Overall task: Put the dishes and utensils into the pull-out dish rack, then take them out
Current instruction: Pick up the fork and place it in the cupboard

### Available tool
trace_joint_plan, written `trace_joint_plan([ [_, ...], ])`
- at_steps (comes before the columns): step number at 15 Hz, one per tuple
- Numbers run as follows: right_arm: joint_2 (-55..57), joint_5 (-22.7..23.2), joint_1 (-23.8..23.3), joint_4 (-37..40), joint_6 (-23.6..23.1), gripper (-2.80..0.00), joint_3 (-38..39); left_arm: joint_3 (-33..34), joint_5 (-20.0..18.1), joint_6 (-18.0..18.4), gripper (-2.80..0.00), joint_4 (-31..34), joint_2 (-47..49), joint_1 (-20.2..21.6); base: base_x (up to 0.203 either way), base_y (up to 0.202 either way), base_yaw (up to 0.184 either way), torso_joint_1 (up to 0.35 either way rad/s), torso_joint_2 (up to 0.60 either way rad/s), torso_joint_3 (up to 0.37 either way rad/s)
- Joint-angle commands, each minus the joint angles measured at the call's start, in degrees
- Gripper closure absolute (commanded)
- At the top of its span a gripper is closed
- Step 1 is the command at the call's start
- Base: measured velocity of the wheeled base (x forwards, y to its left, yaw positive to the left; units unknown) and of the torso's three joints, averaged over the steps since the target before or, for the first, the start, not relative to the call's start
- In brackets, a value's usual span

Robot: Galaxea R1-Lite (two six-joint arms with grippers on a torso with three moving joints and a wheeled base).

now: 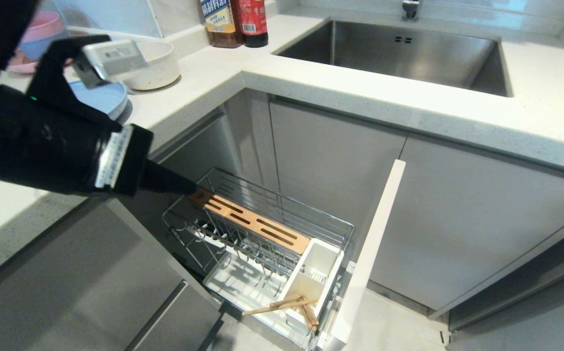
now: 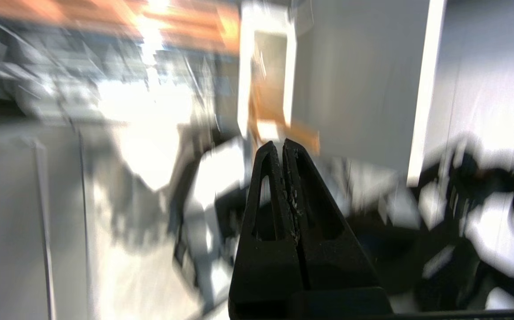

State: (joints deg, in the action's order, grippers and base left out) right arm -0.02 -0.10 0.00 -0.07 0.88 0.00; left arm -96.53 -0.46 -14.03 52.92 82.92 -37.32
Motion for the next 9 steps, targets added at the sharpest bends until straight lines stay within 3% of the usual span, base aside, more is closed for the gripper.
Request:
trace_joint_plan([
  [1,0.0,0.0,0.0,0.0,0.0,0.0,0.1,0.0,0.0,-0.1,0.0,-3.2,-4.4,4.7,0.0,0.0,0.0,0.0,0.0,0.0],
  [4,0.0,0.0,0.0,0.0,0.0,0.0,0.1,0.2,2.0,-0.2,0.0,-11.8,-7.0,13.4,0.0,0.0,0.0,0.0,0.0,0.0],
  [7,0.0,0.0,0.0,0.0,0.0,0.0,0.1,3.4,9.3,0.1,0.0,-22.3,-9.1,19.3,0.0,0.0,0.0,0.0,0.0,0.0],
  [9,0.0,0.0,0.0,0.0,0.0,0.0,0.1,4.7,11.7,1.0,0.0,-26.5,-9.4,24.6,0.0,0.0,0.0,0.0,0.0,0.0],
])
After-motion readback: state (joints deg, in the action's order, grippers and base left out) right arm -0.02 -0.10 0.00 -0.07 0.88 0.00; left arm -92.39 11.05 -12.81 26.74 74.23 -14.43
